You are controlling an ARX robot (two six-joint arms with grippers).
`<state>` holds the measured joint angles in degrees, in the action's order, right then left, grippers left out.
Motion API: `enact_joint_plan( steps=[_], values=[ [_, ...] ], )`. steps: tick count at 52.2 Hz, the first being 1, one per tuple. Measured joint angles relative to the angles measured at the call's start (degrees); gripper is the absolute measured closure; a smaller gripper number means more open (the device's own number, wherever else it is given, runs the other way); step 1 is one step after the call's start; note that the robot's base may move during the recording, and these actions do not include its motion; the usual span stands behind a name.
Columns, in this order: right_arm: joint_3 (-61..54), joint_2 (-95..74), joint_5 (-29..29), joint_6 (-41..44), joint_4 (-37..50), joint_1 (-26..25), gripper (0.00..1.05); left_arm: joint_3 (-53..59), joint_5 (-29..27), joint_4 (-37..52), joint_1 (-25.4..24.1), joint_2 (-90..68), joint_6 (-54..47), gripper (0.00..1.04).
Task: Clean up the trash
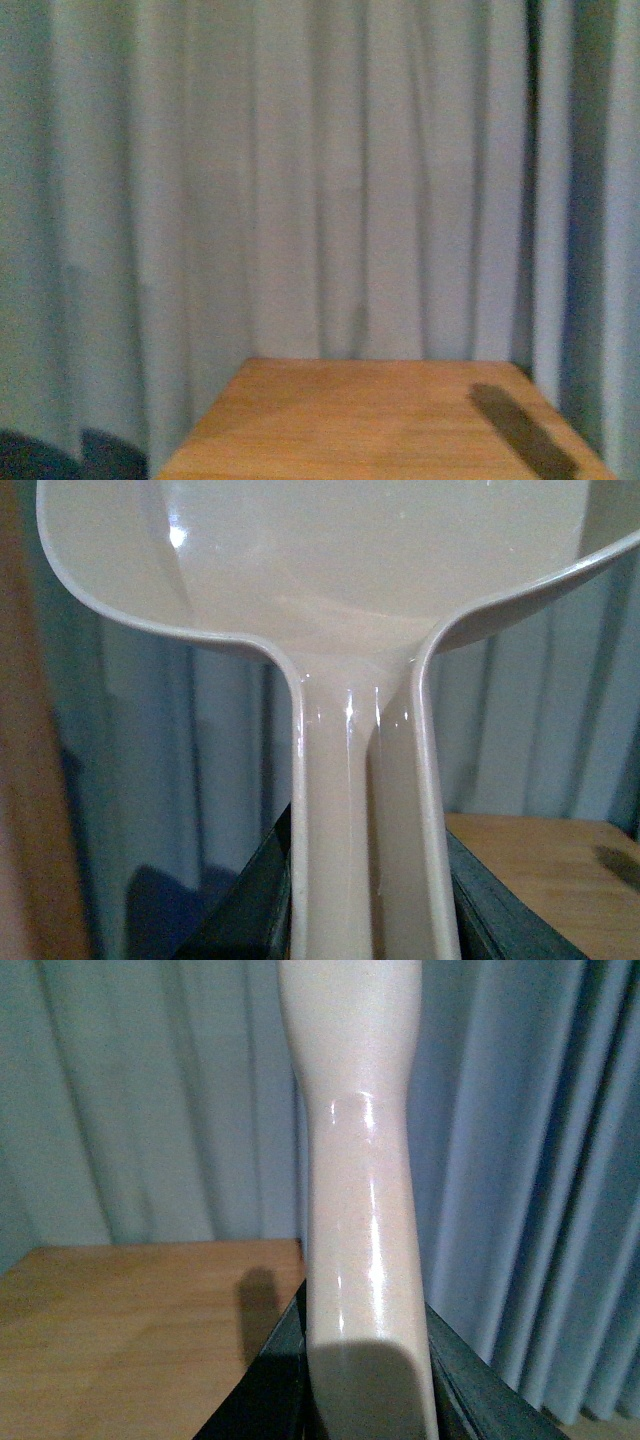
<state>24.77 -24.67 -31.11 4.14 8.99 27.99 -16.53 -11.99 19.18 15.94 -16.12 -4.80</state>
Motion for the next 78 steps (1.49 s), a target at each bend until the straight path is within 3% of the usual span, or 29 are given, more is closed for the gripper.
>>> enact_joint_plan(
  steps=[78],
  values=[
    [0.0, -0.2, 0.6, 0.1, 0.1, 0.1, 0.85, 0.4, -0.9, 0.1, -0.2, 0.4, 0.2, 0.79]
  ],
)
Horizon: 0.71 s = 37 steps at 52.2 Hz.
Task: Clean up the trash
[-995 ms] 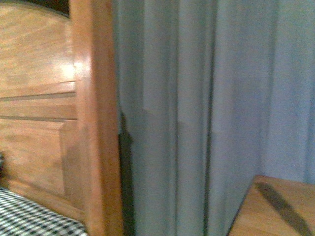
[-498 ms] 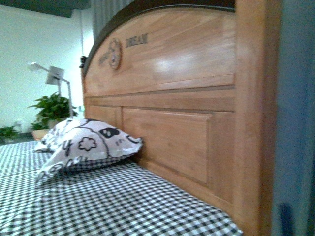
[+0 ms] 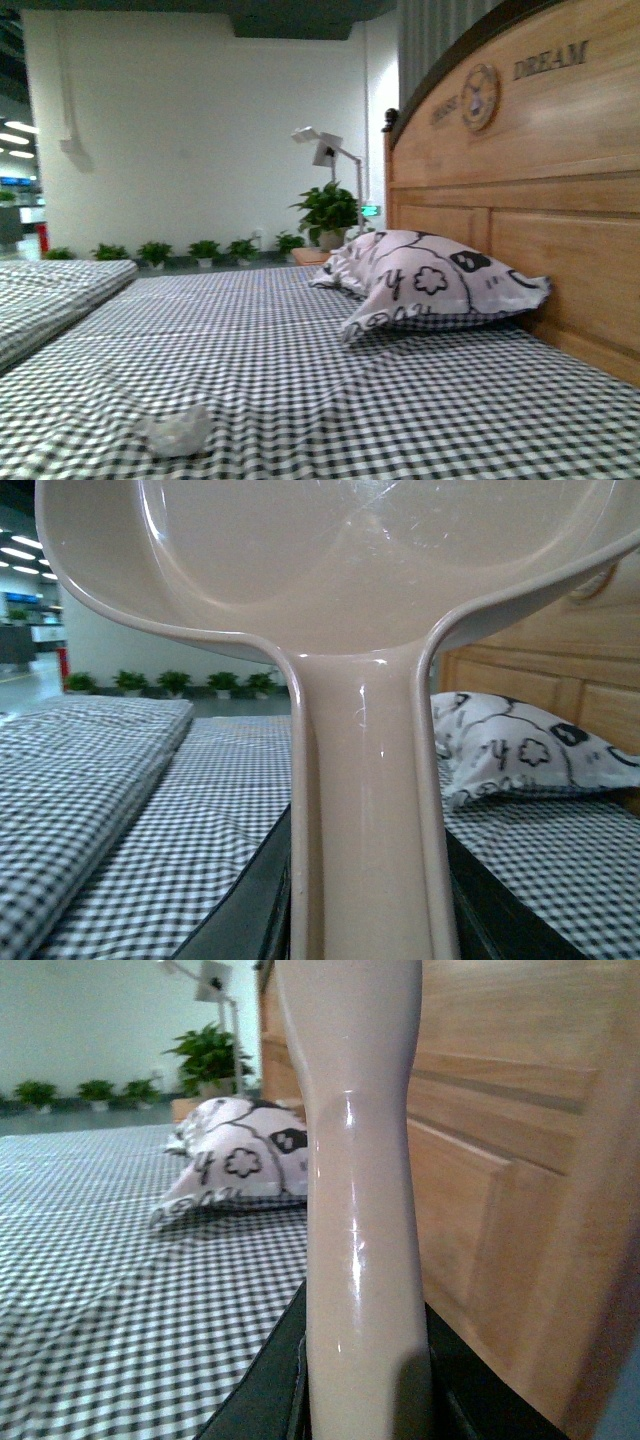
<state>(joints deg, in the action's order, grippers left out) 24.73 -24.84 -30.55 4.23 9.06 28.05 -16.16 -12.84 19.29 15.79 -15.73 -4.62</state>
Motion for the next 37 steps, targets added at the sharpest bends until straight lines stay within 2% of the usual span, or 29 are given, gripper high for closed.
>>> enact_joint_plan(
  steps=[18, 20, 23, 25, 26, 29, 37],
  values=[
    [0.0, -0.3, -0.3, 0.1, 0.0, 0.1, 0.85, 0.0, 0.3, 0.0, -0.1, 0.0, 0.0, 0.79],
    [0.0, -0.3, -0.3, 0.1, 0.0, 0.0, 0.85, -0.7, -1.2, -2.5, 0.3, -0.5, 0.8, 0.79],
    [0.0, -0.3, -0.3, 0.1, 0.0, 0.0, 0.85, -5.5, -3.2, -15.3, 0.0, -2.2, 3.3, 0.79],
    [0.0, 0.2, -0.3, 0.1, 0.0, 0.0, 0.85, -10.5, -0.6, -28.8, -4.1, -4.0, 3.8, 0.79],
    [0.0, 0.2, -0.3, 0.1, 0.0, 0.0, 0.85, -11.4, 1.2, -32.4, -6.0, -4.2, 3.7, 0.79],
    [0.0, 0.2, 0.1, 0.2, 0.0, 0.1, 0.85, -12.1, 11.3, -42.4, -14.8, -4.4, -0.2, 0.79],
    [0.0, 0.0, -0.2, 0.2, 0.0, 0.0, 0.85, -12.1, 27.4, -43.6, -28.9, -10.5, -12.5, 0.79]
  ],
)
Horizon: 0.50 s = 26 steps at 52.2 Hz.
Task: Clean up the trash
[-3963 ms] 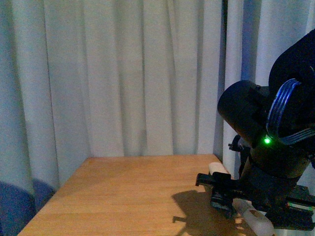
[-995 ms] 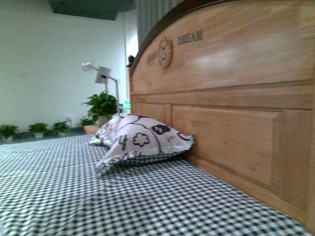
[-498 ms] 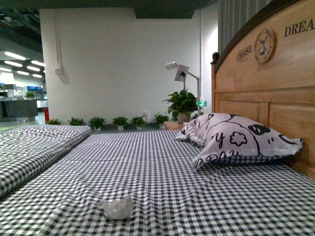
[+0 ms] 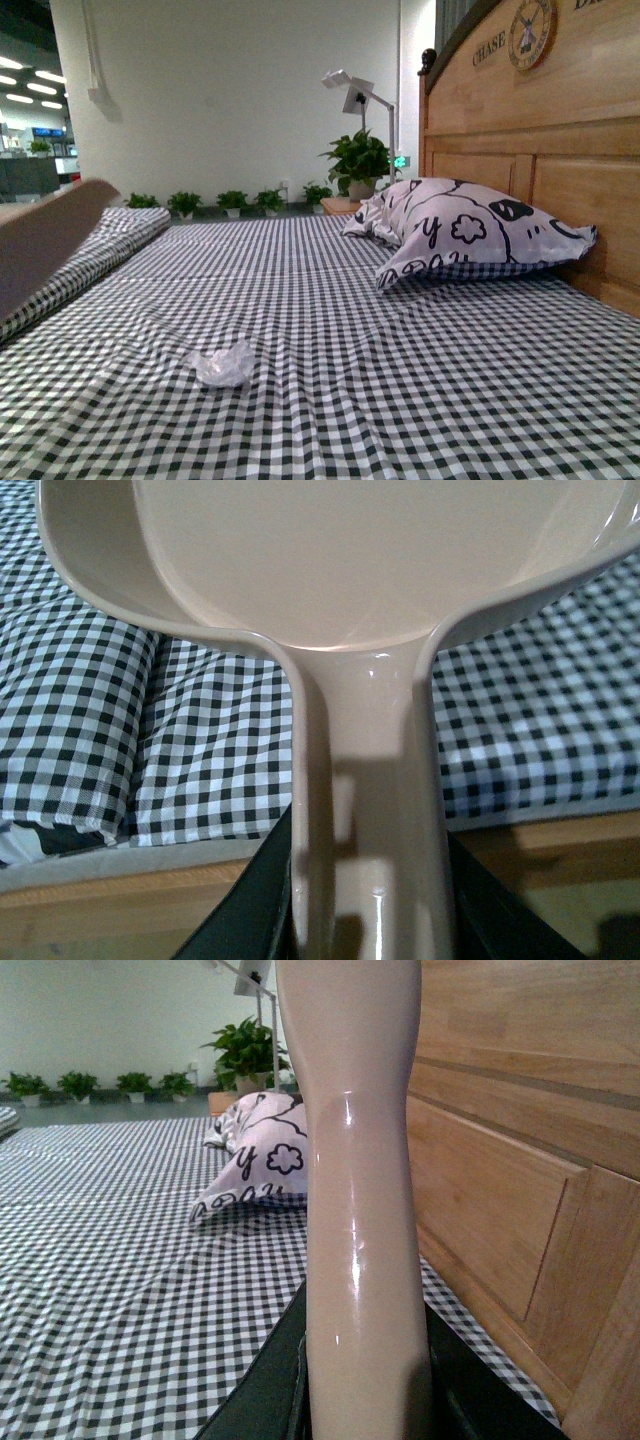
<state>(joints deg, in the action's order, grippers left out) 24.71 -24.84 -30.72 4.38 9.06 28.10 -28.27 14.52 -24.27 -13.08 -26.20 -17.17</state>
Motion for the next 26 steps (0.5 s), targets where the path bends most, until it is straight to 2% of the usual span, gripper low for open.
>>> enact_joint_plan(
  steps=[4, 10, 15, 26],
  values=[
    [0.0, 0.1, 0.0, 0.0, 0.0, 0.0, 0.85, 0.0, 7.8, 1.6, -6.7, -7.9, -10.6, 0.79],
    [0.0, 0.1, 0.1, 0.0, 0.0, 0.0, 0.85, 0.0, 12.2, 3.7, -11.5, -18.2, -23.3, 0.79],
    [0.0, 0.1, 0.1, 0.0, 0.0, 0.0, 0.85, 0.0, 13.8, 7.4, -12.1, -24.3, -29.6, 0.79],
    [0.0, 0.1, 0.1, 0.0, 0.0, 0.0, 0.85, -1.2, 14.7, 13.3, -9.9, -36.2, -31.1, 0.79]
  ],
)
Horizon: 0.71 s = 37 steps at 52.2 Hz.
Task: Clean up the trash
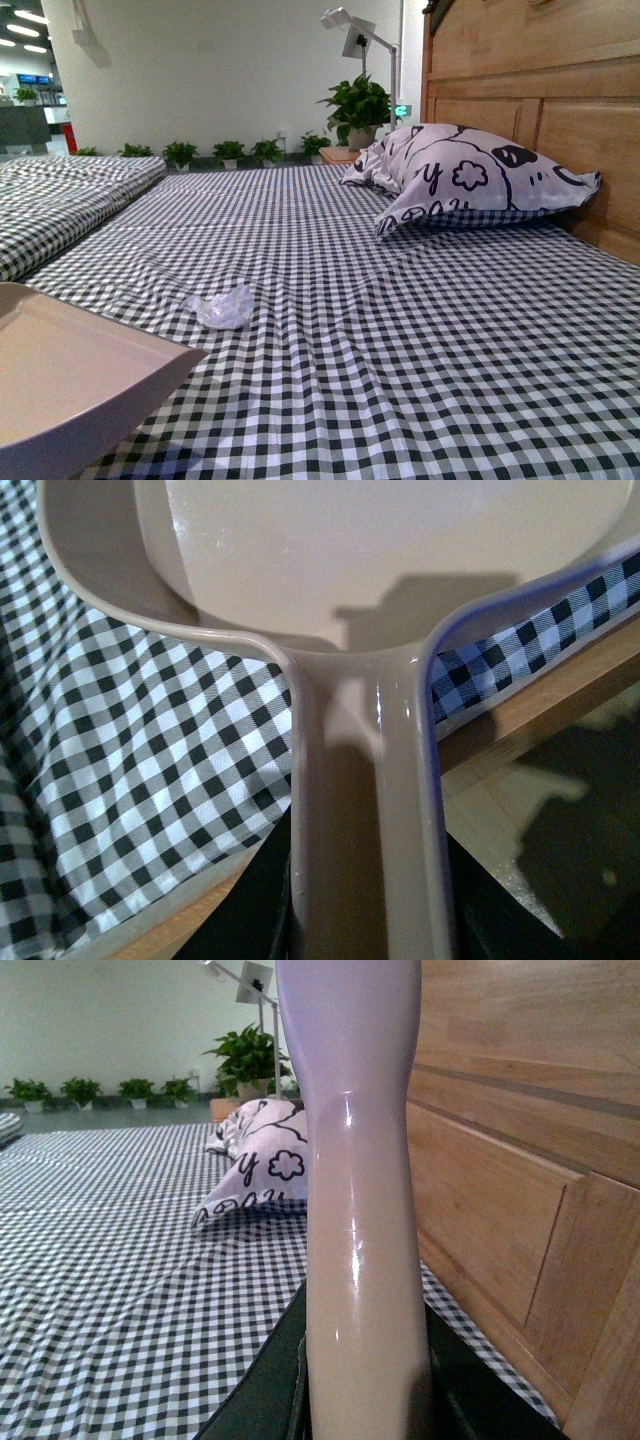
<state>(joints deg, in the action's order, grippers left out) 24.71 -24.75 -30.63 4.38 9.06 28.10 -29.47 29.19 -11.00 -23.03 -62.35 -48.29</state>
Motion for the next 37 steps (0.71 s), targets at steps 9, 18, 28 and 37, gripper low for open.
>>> enact_joint_plan(
  steps=[9, 18, 28, 37],
  values=[
    [0.0, 0.0, 0.0, 0.0, 0.0, 0.0, 0.85, -4.6, 0.2, 0.2, 0.5, -7.5, -0.4, 0.79],
    [0.0, 0.0, 0.0, 0.0, 0.0, 0.0, 0.85, -12.2, 0.2, -3.6, 0.5, -15.3, -2.4, 0.79],
    [0.0, 0.0, 0.0, 0.0, 0.0, 0.0, 0.85, -16.4, -1.3, -7.5, 1.3, -21.0, -5.8, 0.79],
    [0.0, 0.0, 0.0, 0.0, 0.0, 0.0, 0.85, -19.1, -2.7, -7.9, 2.0, -24.2, -7.3, 0.79]
  ],
)
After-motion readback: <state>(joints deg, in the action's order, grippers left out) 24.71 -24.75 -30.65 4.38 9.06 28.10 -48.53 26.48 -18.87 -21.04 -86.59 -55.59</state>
